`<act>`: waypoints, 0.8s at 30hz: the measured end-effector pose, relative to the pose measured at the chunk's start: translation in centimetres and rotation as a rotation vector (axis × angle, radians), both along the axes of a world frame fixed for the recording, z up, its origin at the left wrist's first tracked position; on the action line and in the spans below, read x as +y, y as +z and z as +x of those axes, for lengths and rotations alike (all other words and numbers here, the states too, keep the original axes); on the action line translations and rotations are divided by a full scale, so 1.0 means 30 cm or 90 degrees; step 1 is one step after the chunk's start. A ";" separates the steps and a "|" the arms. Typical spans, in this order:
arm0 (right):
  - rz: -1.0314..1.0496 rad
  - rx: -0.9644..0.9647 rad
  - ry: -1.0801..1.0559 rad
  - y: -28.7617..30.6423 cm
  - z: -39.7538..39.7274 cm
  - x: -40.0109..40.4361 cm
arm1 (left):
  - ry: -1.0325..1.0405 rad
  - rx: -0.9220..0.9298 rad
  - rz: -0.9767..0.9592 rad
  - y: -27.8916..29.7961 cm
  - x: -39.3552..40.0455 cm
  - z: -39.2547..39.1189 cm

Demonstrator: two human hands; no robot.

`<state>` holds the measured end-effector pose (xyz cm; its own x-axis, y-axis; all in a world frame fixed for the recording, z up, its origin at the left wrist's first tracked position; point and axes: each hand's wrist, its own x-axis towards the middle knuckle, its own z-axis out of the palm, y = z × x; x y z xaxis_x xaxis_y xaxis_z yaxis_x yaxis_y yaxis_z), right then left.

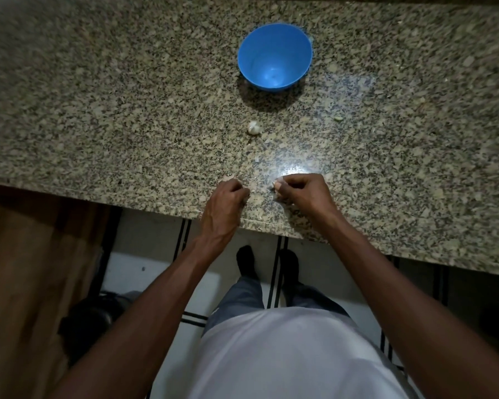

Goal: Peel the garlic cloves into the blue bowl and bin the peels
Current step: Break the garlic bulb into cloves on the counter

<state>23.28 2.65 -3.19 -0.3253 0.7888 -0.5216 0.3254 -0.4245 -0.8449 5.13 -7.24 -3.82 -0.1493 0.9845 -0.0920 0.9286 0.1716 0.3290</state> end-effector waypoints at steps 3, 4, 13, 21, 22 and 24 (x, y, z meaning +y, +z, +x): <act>0.007 -0.007 0.018 -0.009 -0.011 -0.012 | 0.053 0.021 -0.002 -0.013 -0.011 0.037; 0.012 -0.011 0.025 -0.011 -0.014 -0.018 | 0.058 0.027 0.003 -0.017 -0.011 0.047; 0.003 -0.003 0.018 0.000 -0.013 0.026 | 0.225 -0.181 0.062 -0.002 0.030 0.054; 0.413 -0.145 0.284 0.051 -0.196 0.206 | 0.358 -0.241 0.123 0.052 0.147 -0.041; 0.450 -0.162 0.322 0.051 -0.222 0.224 | 0.358 -0.240 0.123 0.051 0.155 -0.054; 0.513 -0.195 0.406 0.049 -0.252 0.238 | 0.352 -0.234 0.118 0.043 0.155 -0.081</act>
